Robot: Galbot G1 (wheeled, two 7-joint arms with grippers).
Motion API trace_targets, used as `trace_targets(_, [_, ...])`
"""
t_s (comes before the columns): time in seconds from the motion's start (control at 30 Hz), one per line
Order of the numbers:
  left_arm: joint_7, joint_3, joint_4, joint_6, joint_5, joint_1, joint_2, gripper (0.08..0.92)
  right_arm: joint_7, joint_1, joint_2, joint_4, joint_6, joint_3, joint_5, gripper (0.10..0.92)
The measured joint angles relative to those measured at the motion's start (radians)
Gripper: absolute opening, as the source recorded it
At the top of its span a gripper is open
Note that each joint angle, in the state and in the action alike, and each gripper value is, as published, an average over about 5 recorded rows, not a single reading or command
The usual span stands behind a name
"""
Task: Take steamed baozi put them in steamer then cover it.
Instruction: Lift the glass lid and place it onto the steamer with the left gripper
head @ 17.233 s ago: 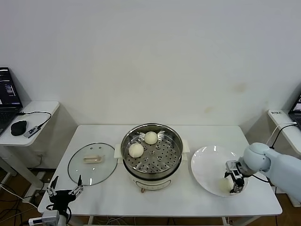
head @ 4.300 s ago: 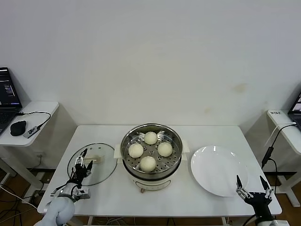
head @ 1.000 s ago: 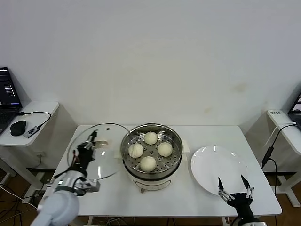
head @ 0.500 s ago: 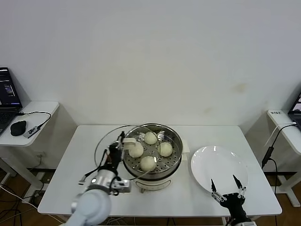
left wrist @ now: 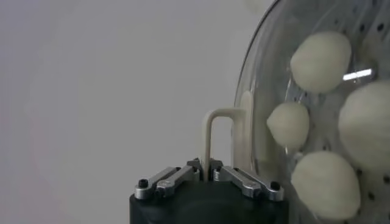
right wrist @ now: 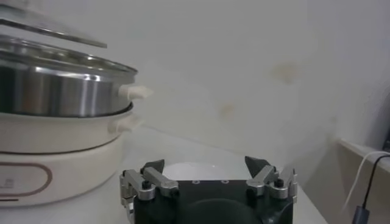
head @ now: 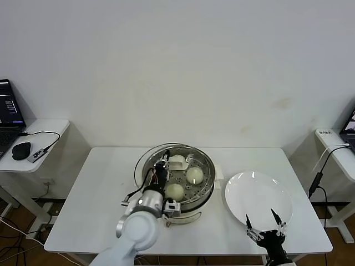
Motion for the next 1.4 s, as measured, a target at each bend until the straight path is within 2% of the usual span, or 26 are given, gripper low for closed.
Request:
trace_targets(0.5, [-0.016,0.016,0.100,-0.019,0.051,-0.037,-0.067,0.150,-0.005,-0.002,0.000,-0.005,0.000,-0.014,-0.008,0.823])
trace_targets(1.4, [-0.034,0.016,0.155,-0.032,0.063,-0.029,-0.098,0.150,-0.006,-0.001,0.000,-0.022,0.006,-0.013,-0.023,0.823])
